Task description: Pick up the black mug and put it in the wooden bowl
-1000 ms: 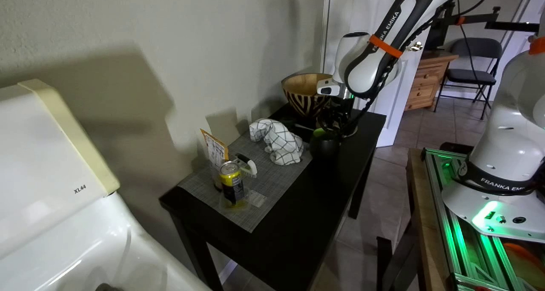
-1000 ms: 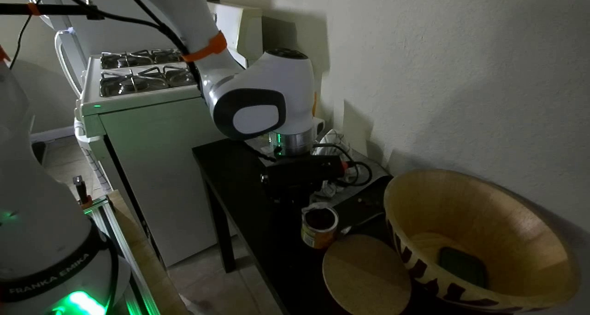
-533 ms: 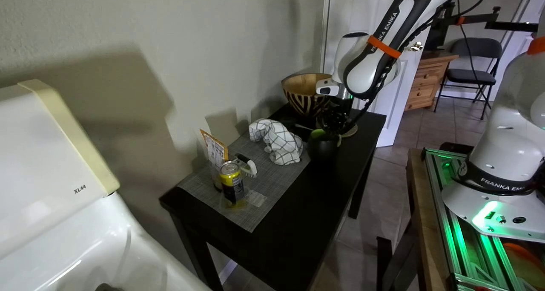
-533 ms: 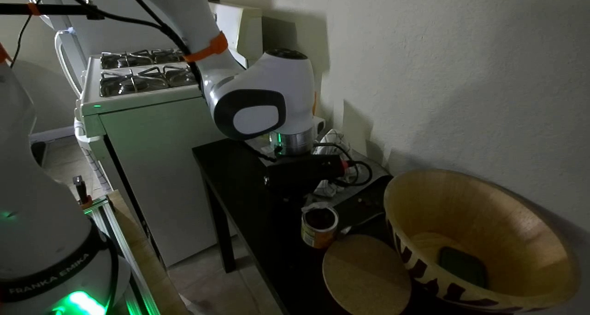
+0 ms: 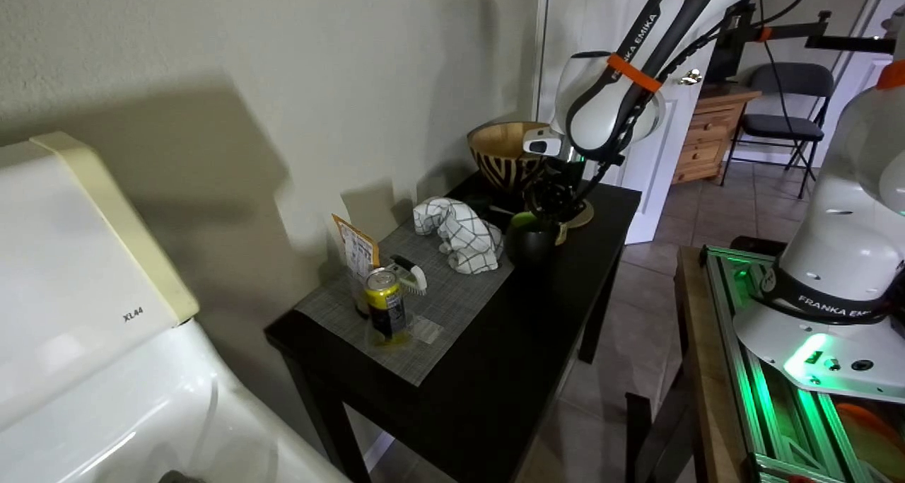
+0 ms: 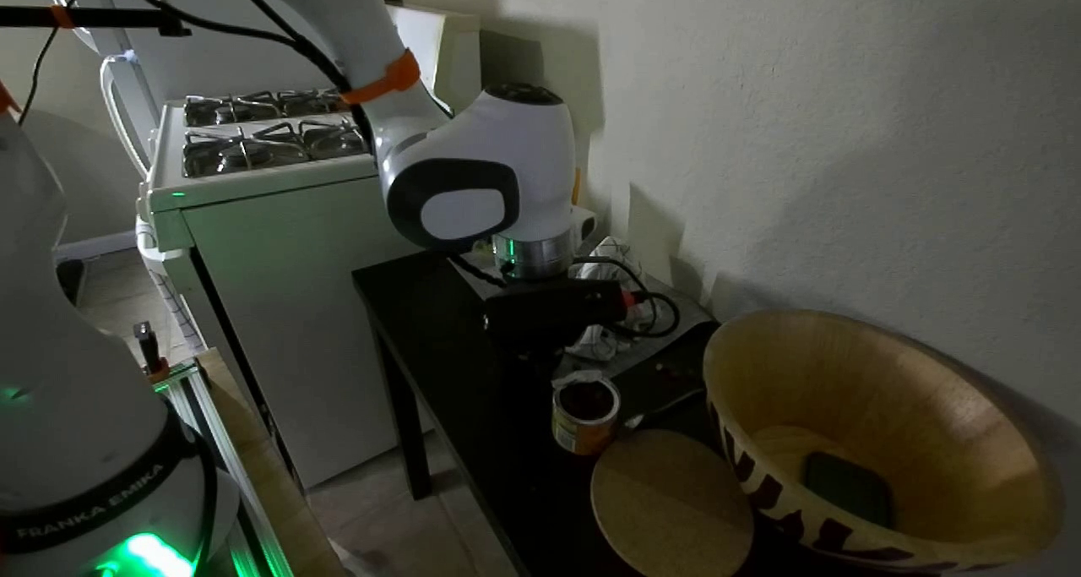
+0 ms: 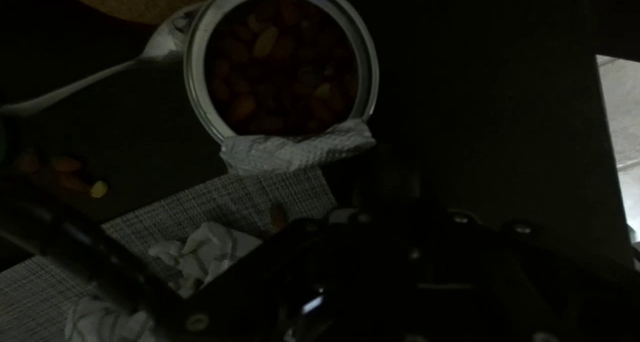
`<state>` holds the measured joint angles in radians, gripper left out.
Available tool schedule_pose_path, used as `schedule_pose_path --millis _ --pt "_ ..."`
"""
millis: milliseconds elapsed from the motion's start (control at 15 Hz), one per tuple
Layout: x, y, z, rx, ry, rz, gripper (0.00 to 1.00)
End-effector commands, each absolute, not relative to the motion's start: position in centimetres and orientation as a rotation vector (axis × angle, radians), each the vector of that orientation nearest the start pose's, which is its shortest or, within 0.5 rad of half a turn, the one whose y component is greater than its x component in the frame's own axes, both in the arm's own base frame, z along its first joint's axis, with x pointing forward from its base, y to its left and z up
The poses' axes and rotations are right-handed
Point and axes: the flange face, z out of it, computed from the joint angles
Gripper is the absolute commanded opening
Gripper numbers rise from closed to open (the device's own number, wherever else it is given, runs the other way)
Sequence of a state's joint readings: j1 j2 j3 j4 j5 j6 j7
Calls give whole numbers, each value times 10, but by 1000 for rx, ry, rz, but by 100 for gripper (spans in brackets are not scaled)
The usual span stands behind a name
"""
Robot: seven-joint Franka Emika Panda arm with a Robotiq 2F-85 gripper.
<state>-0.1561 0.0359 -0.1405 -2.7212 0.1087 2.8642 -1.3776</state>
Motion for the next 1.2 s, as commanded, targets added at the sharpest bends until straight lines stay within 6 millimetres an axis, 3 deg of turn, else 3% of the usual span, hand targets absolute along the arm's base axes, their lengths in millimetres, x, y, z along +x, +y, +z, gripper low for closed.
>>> schedule_pose_path --millis 0,267,533,867,1000,1133 --pt "391 -133 256 -2857 -1458 -247 5" --pt "393 -148 286 -2858 -1430 -254 5" --pt "397 -184 336 -2787 -1372 -188 5" --pt "399 -249 427 -2836 -1226 -118 5" --pt "397 -278 453 -2883 -1158 -99 5" --pt "397 -310 466 -2968 -1062 -63 5"
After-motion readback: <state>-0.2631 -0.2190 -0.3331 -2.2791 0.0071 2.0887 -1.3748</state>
